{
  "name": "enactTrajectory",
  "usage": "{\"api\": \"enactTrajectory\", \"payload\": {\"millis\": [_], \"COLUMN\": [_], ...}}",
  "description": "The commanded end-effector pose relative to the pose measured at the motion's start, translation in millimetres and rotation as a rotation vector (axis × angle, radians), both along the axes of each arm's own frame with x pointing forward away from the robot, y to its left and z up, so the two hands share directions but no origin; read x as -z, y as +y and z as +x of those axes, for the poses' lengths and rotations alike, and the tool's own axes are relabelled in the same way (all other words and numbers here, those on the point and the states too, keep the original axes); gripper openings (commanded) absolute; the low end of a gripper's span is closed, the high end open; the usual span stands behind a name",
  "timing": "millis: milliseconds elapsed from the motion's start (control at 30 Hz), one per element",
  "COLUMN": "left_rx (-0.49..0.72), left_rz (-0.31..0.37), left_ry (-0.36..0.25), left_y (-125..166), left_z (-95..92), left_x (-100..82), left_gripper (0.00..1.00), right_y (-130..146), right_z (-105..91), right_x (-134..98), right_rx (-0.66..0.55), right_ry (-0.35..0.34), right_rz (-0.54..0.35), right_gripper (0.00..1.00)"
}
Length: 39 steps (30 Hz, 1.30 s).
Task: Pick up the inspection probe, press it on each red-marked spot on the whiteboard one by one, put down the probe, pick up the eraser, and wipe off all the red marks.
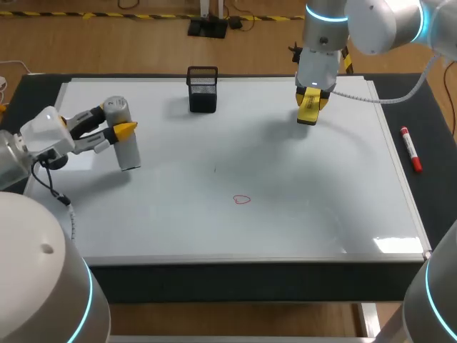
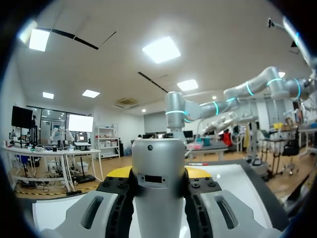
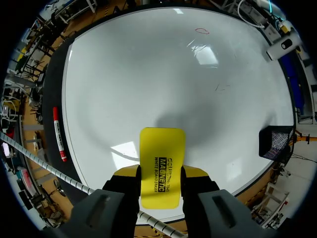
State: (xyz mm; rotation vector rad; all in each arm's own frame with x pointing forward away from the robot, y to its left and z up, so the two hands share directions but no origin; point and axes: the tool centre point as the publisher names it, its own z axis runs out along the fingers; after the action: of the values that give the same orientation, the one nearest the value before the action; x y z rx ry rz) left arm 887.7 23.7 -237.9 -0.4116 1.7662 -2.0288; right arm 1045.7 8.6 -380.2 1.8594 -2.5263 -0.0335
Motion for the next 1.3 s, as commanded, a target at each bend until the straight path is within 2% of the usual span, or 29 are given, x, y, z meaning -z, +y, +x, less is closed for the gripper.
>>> {"api": "enactTrajectory", "payload": {"millis": [33, 200, 500, 633, 733, 767, 800, 933, 1067, 1300], "left_rx": [-0.004, -0.004, -0.004, -0.004, -0.004, -0.004, -0.004, -0.004, -0.004, -0.004], "left_rz": [0.002, 0.002, 0.002, 0.002, 0.002, 0.002, 0.002, 0.002, 0.002, 0.002], "left_ry": [0.001, 0.001, 0.001, 0.001, 0.001, 0.001, 0.001, 0.001, 0.001, 0.001], "left_y": [-0.4, -0.4, -0.4, -0.4, -0.4, -0.4, -0.4, -0.4, -0.4, -0.4], "left_z": [-0.7, -0.7, -0.7, -0.7, -0.7, -0.7, -0.7, -0.7, -0.7, -0.7], "left_x": [-1.8, -1.8, -1.8, -1.8, -1.8, -1.8, -1.8, -1.8, -1.8, -1.8], "left_gripper": [0.00, 0.00, 0.00, 0.00, 0.00, 0.00, 0.00, 0.00, 0.00, 0.00], "right_y": [-0.6, -0.6, 28.7, 46.7, 61.3, 66.4, 72.0, 94.5, 117.3, 149.9], "right_z": [0.8, 0.8, -23.5, -41.3, -55.8, -60.8, -66.3, -89.8, -112.2, -139.1], "right_x": [-1.0, -1.0, 2.3, -4.3, -10.1, -11.3, -12.6, -17.4, -21.5, -21.6], "right_rx": [-0.002, -0.002, -0.050, -0.054, -0.061, -0.040, -0.060, -0.058, -0.062, -0.054], "right_ry": [0.000, 0.000, 0.023, 0.013, -0.005, 0.012, -0.009, -0.026, -0.075, -0.056], "right_rz": [-0.003, -0.003, -0.009, -0.038, -0.011, -0.027, 0.011, 0.051, 0.022, 0.026], "right_gripper": [0.00, 0.00, 0.00, 0.00, 0.00, 0.00, 0.00, 0.00, 0.00, 0.00]}}
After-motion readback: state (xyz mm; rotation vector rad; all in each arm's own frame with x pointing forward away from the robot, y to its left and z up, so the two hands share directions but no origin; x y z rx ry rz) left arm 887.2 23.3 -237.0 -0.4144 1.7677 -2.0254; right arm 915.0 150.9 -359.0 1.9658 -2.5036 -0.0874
